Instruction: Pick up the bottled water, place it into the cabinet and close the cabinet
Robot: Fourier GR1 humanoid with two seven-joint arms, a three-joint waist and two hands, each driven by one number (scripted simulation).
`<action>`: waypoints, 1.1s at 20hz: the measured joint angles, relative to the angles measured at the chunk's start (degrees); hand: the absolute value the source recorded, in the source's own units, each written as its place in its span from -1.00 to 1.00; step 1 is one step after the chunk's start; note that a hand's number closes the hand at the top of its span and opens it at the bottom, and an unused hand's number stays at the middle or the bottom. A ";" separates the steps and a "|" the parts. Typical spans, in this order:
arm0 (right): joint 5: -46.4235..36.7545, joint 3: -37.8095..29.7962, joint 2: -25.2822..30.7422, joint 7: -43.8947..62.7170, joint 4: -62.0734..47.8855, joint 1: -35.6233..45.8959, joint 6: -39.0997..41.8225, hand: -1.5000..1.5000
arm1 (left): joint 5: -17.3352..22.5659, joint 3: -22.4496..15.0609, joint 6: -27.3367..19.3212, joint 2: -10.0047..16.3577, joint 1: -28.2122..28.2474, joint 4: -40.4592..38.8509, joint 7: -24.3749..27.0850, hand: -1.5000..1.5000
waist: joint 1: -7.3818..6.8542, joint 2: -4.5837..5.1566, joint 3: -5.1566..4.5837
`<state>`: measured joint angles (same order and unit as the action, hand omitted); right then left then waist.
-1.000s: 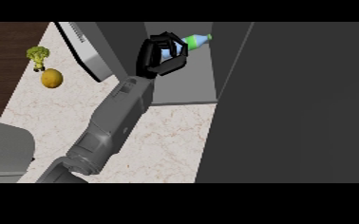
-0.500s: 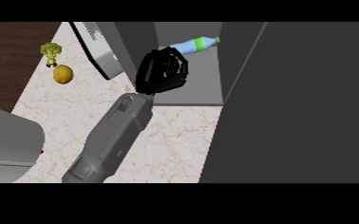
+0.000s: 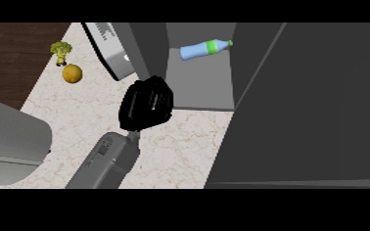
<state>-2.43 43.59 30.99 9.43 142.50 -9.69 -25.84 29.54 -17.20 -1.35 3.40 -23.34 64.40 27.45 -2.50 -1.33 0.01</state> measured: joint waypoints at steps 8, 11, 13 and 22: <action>0.55 3.33 0.82 4.27 0.02 5.59 4.99 1.00 | 1.52 -1.53 -0.15 7.55 19.37 21.89 -2.95 1.00 | -0.40 0.33 -0.08; 0.63 3.66 0.00 7.21 -0.08 7.90 5.54 1.00 | 1.76 -1.38 -0.09 10.41 25.90 28.93 -3.09 1.00 | -0.19 0.43 -0.13; 0.53 3.88 -1.23 9.28 -0.48 9.83 5.49 1.00 | 1.78 -1.45 0.34 11.98 30.27 32.77 -2.67 1.00 | -0.03 0.50 -0.16; -2.74 4.90 -14.19 21.74 -3.63 23.82 4.16 1.00 | 5.93 3.69 5.13 19.29 46.53 46.57 -0.73 1.00 | 0.50 0.83 -0.19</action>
<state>-5.17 48.50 16.79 31.17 138.88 14.13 -21.68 35.47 -13.51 3.78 22.69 23.19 110.96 26.72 -1.99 -0.50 -0.18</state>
